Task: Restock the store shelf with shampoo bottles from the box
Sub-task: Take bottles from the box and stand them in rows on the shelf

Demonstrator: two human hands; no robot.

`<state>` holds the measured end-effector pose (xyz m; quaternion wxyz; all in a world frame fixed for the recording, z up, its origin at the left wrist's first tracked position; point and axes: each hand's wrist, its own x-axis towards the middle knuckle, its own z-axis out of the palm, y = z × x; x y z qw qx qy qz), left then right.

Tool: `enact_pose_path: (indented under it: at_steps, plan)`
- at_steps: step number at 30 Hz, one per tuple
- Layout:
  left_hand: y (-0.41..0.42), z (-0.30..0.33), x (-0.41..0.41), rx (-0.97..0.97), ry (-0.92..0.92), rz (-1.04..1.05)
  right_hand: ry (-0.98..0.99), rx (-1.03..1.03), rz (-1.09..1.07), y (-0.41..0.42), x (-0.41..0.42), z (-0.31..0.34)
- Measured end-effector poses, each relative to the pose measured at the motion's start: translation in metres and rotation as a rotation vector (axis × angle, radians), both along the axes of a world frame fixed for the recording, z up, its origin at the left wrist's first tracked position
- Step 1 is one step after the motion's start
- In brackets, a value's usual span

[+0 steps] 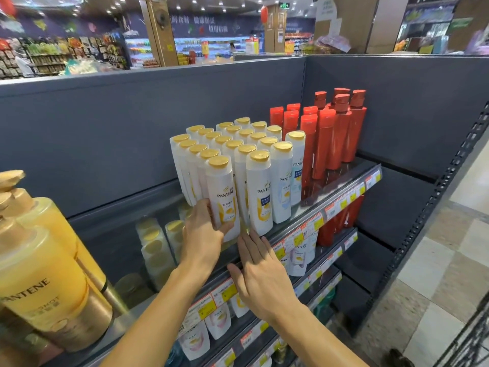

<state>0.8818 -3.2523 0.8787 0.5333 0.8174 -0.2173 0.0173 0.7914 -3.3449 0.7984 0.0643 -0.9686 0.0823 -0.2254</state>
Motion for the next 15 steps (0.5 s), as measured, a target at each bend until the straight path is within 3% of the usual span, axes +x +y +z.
enact_pose_path:
  at_steps: [6,15]
  plan:
    - [-0.002,-0.006,0.0,0.017,-0.018,0.026,0.019,0.013,0.007,-0.002,0.001,-0.001]
    - [0.018,-0.007,-0.035,0.265,-0.205,0.095,0.043,0.044,0.092,-0.006,-0.018,0.002]
